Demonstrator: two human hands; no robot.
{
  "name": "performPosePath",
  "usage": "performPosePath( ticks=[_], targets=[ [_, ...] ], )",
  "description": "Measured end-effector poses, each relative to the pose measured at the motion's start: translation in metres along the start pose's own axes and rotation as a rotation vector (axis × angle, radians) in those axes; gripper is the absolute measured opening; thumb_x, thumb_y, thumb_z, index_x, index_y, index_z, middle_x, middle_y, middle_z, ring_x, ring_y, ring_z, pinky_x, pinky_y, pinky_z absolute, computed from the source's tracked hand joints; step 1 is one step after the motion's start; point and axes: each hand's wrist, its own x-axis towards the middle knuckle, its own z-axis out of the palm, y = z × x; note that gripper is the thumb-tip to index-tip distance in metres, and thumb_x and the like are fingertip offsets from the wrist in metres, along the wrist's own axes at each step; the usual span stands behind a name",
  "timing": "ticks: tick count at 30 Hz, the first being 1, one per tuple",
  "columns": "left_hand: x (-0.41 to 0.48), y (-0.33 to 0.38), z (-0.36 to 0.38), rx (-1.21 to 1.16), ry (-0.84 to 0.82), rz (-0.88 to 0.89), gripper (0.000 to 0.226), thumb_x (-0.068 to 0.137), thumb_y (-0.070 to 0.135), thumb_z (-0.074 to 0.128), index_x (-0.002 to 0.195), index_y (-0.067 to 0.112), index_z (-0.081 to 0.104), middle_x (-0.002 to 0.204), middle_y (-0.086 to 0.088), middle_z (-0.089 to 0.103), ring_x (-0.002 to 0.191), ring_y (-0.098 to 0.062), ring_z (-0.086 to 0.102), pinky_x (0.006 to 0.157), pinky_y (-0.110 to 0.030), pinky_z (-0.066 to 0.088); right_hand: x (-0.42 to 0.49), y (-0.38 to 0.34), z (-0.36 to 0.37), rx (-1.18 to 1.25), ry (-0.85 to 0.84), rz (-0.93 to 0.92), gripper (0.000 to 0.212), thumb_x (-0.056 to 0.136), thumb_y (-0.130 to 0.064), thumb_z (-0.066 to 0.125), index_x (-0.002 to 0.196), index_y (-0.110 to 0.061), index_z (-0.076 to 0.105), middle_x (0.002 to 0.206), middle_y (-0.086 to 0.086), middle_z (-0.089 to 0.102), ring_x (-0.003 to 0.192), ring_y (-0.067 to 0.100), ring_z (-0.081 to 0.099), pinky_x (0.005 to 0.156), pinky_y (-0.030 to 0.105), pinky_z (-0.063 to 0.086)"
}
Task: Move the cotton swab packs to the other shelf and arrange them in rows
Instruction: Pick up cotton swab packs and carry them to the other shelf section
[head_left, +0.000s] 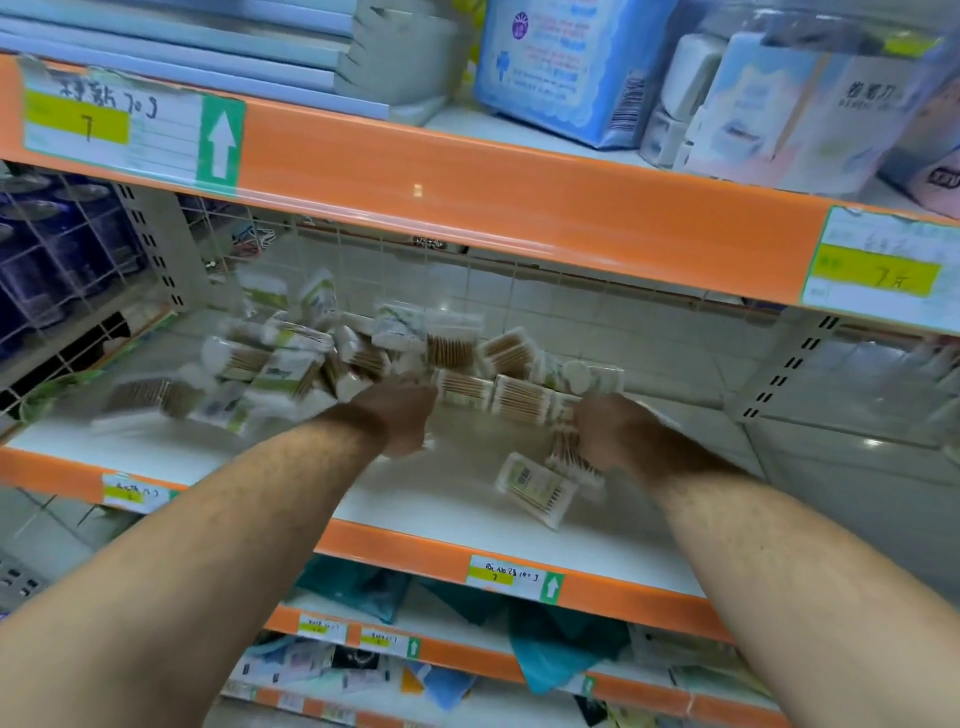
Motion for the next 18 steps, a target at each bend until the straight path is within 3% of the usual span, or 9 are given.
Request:
performPosePath(
  ticks=[6,9,13,16,18],
  targets=[
    [-0.003,-0.008,-0.004,-0.017,-0.009,-0.033,0.047,0.087,0.027,0.065,0.132,0.021,0.053,0.131,-0.005,0.058,0.118,-0.024,0.056,0.089,-0.030,0.047,0.011,-0.002,0.013,0.055,0.007,0.011,0.011,0.084,-0.013,0.063,0.094,-0.013,0.068,0.084,0.002,0.065,0.070,0.019,0.058,0.068,0.029,0.051],
    [-0.004,-0.015,-0.001,0.012,-0.018,-0.025,0.037,0.086,0.042,0.064,0.117,0.023,0.064,0.118,-0.001,0.063,0.109,-0.021,0.056,0.089,-0.034,0.051,0.012,-0.004,0.010,0.062,-0.097,0.040,0.007,0.084,-0.012,0.063,0.091,-0.014,0.065,0.074,-0.003,0.056,0.075,0.019,0.061,0.072,0.029,0.053],
    [-0.004,-0.018,0.000,0.018,-0.043,-0.013,0.034,0.086,0.050,0.062,0.104,0.022,0.065,0.105,0.000,0.060,0.101,-0.019,0.053,0.079,-0.034,0.048,0.008,-0.002,0.003,0.024,-0.060,0.032,0.022,0.080,-0.014,0.068,0.102,-0.013,0.066,0.086,0.002,0.065,0.072,0.019,0.059,0.062,0.027,0.049],
    [-0.004,-0.017,-0.007,-0.140,-0.080,-0.044,0.025,0.088,0.041,0.067,0.099,0.020,0.059,0.094,0.002,0.059,0.080,-0.012,0.058,0.058,-0.027,0.044,0.004,-0.001,-0.002,0.046,-0.036,0.038,0.033,0.078,-0.016,0.069,0.110,-0.011,0.061,0.097,0.005,0.067,0.079,0.021,0.063,0.061,0.028,0.048],
    [-0.004,-0.016,-0.013,-0.249,-0.093,-0.049,0.022,0.089,0.034,0.068,0.101,0.019,0.057,0.092,0.003,0.058,0.076,-0.010,0.059,0.055,-0.025,0.044,0.001,-0.001,-0.009,0.044,0.000,0.023,0.037,0.080,-0.019,0.067,0.115,-0.011,0.058,0.106,0.007,0.067,0.090,0.023,0.066,0.063,0.029,0.048]
  ],
)
